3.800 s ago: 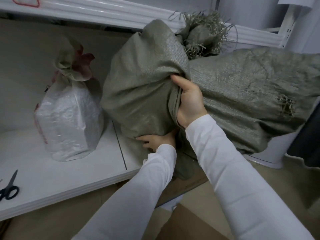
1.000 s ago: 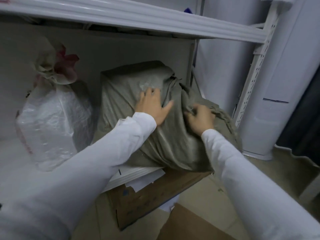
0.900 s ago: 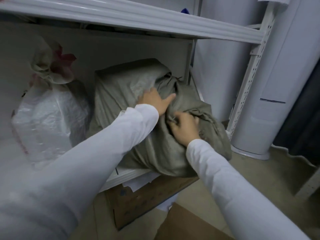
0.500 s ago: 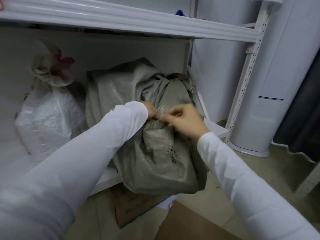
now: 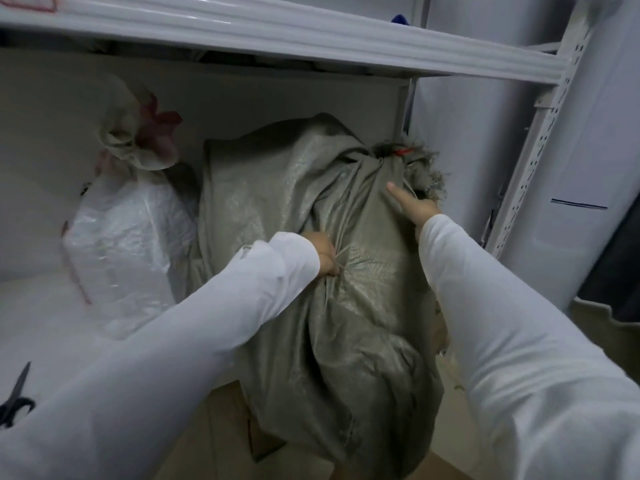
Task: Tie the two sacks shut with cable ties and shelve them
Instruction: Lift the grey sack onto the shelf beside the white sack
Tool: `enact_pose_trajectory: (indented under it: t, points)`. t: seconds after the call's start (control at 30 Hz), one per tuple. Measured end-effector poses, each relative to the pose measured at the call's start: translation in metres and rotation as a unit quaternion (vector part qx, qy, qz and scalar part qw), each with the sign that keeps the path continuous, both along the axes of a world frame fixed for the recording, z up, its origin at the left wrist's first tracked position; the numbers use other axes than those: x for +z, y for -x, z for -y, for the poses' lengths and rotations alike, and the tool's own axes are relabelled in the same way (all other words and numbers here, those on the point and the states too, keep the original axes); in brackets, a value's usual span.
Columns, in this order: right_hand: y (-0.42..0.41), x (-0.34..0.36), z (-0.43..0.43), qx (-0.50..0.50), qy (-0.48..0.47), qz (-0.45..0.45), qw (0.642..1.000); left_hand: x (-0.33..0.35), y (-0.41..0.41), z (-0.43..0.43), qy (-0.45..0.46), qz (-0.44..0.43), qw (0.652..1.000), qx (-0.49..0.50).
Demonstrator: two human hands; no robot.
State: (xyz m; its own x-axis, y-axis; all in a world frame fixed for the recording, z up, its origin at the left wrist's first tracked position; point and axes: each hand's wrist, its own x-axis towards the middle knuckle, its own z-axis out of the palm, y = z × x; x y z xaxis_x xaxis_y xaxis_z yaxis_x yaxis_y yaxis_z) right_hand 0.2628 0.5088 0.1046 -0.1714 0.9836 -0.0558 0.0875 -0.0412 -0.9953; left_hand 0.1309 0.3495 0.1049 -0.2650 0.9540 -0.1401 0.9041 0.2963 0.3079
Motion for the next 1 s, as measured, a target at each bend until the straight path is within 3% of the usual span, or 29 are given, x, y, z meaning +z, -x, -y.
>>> enact_pose_trajectory:
  t: [0.1,0.23,0.37,0.47,0.57,0.67,0.73,0.8,0.87,0.93,1.0]
  points:
    - [0.011,-0.001,-0.019,-0.029,-0.066,0.065,0.995,-0.014,0.004,-0.002,-0.001,0.015,1.000,-0.008]
    - [0.029,0.012,-0.018,-0.064,-0.132,-0.032,0.989,-0.033,0.020,-0.013,-0.063,0.004,0.998,0.011]
    - [0.048,0.050,0.004,-0.015,-0.262,-0.115,0.958,-0.024,0.041,-0.038,-0.131,-0.050,0.988,0.060]
    - [0.063,0.077,0.030,0.056,-0.365,-0.123,0.921,-0.004,0.066,-0.049,-0.171,-0.025,0.981,0.089]
    - [0.081,0.054,0.039,0.172,-0.441,0.055,0.879,0.002,0.094,-0.039,-0.185,-0.012,0.979,0.085]
    - [0.094,0.021,0.034,0.230,-0.468,0.310,0.795,-0.011,0.113,-0.020,-0.157,0.022,0.985,0.068]
    - [0.097,0.021,0.034,0.220,-0.475,0.360,0.772,-0.017,0.115,-0.011,-0.153,0.079,0.982,0.074]
    - [0.101,0.026,0.038,0.213,-0.465,0.377,0.772,-0.010,0.102,0.006,-0.142,0.155,0.975,0.067]
    - [0.105,0.026,0.041,0.198,-0.462,0.402,0.765,0.000,0.080,0.031,-0.055,0.221,0.974,0.006]
    - [0.107,0.024,0.043,0.187,-0.454,0.425,0.761,-0.002,0.059,0.053,0.066,0.128,0.989,-0.037]
    - [0.105,0.023,0.047,0.181,-0.439,0.437,0.764,-0.012,0.044,0.066,0.110,-0.007,0.993,-0.051]
